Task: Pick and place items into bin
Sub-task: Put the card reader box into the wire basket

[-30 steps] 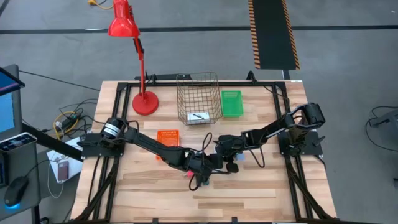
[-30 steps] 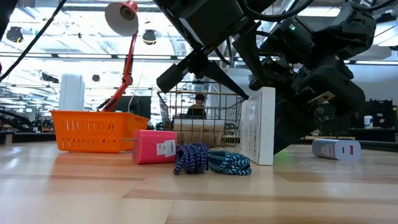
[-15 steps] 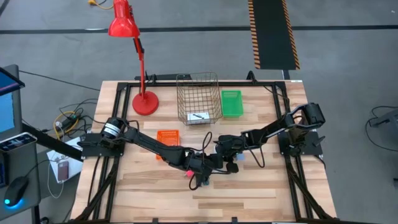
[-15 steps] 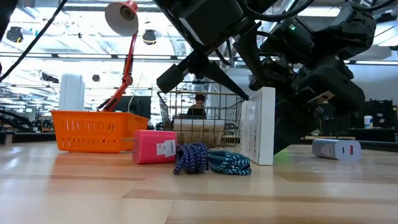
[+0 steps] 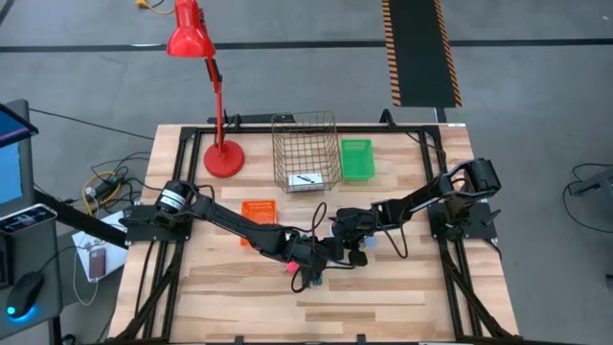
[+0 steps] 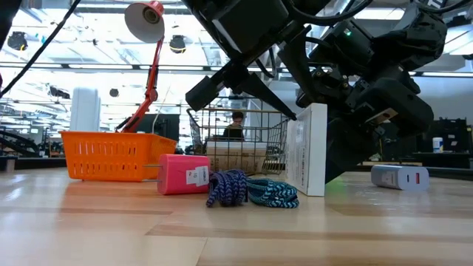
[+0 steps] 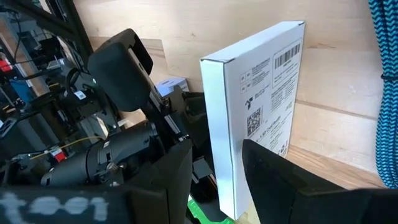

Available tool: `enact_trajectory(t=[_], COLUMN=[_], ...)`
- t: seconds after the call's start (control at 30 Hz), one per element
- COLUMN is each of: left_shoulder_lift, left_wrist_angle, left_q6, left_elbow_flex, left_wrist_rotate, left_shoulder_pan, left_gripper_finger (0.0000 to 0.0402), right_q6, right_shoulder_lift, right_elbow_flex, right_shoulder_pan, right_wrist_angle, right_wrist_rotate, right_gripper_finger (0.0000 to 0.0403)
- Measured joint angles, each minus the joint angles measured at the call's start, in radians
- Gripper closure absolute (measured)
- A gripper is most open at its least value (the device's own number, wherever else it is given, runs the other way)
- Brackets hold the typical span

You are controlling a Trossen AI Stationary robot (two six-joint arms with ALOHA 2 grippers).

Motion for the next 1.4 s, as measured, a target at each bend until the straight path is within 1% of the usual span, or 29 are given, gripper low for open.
enact_trajectory(t=[0.2, 0.37, 0.8, 1.07, 1.4], left_shoulder_lift=[0.0, 0.0, 0.0, 0.0, 0.0], left_wrist_angle=[0.0, 0.001, 0.0, -0.001, -0.004], left_q6=[0.0, 0.007, 0.027, 0.027, 0.027], left_elbow_flex=[0.0, 0.0, 0.0, 0.0, 0.0], left_wrist_rotate=[0.0, 0.033, 0.035, 0.062, 0.089], left_shoulder_pan=[0.008, 0.014, 0.016, 0.018, 0.029], left_gripper_finger=[0.0266, 0.0266, 0.0266, 0.0266, 0.0266], right_q6=[0.008, 0.017, 0.044, 0.031, 0.002], right_shoulder_lift=[0.0, 0.0, 0.0, 0.0, 0.0], right_elbow_flex=[0.0, 0.0, 0.001, 0.002, 0.002], right_shoulder_pan=[0.0, 0.0, 0.0, 0.0, 0.001], right_wrist_angle=[0.0, 0.0, -0.003, -0.016, -0.03], right_wrist_rotate=[0.0, 0.0, 0.0, -0.002, -0.029], right_gripper_finger=[0.0403, 0.0403, 0.0403, 0.0403, 0.0403])
